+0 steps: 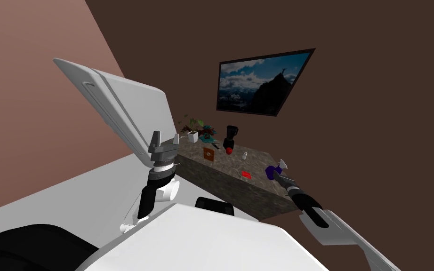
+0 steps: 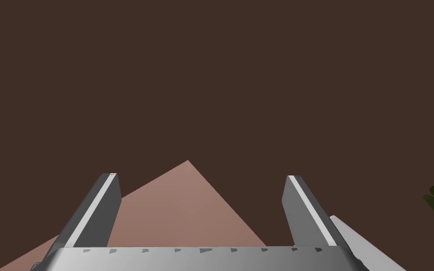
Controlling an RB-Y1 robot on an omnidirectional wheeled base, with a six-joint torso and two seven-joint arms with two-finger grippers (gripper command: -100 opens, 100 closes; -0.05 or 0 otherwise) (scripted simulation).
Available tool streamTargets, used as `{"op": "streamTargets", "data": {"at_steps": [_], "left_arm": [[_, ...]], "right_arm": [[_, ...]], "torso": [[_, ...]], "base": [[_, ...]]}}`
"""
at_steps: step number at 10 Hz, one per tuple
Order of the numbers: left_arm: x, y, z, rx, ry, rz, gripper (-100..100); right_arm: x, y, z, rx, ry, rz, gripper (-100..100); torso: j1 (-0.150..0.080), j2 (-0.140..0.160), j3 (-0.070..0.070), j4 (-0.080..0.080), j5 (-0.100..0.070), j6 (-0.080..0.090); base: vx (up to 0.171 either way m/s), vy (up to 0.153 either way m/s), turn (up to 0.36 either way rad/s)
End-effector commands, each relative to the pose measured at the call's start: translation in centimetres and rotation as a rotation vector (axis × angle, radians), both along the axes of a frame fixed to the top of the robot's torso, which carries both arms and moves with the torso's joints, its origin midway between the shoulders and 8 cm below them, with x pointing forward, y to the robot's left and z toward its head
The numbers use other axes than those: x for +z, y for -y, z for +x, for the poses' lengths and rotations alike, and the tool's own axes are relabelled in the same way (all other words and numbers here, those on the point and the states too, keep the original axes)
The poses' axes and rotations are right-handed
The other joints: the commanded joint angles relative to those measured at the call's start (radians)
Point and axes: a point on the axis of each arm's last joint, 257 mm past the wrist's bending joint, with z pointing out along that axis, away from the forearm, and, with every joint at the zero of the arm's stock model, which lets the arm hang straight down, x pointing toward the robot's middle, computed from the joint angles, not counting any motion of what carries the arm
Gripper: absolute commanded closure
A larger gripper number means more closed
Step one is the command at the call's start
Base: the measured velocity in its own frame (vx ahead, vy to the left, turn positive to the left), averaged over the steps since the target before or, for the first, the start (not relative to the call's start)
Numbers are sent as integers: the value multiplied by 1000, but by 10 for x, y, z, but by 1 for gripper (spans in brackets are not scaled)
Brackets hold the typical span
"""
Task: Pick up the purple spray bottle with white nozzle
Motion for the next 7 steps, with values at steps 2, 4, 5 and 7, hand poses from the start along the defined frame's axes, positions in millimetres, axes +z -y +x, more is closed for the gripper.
{"op": "streamTargets", "data": {"at_steps": [2, 4, 5, 7], "left_arm": [[0, 0, 0, 0, 0, 0, 0], [0, 0, 0, 0, 0, 0, 0], [0, 0, 0, 0, 0, 0, 0], [0, 0, 0, 0, 0, 0, 0]], "right_arm": [[2, 0, -14, -35, -11, -8, 100], [19, -14, -6, -14, 20, -6, 100], [21, -16, -5, -10, 24, -6, 100], [20, -12, -6, -16, 19, -7, 0]], "torso": [[2, 0, 0, 0, 1, 0], [-2, 1, 1, 0, 0, 1], [0, 1, 0, 0, 0, 0], [3, 0, 0, 0, 1, -1]], "base": [[-9, -30, 26], [-13, -59, 12], [-1, -5, -1], [0, 0, 0]]}}
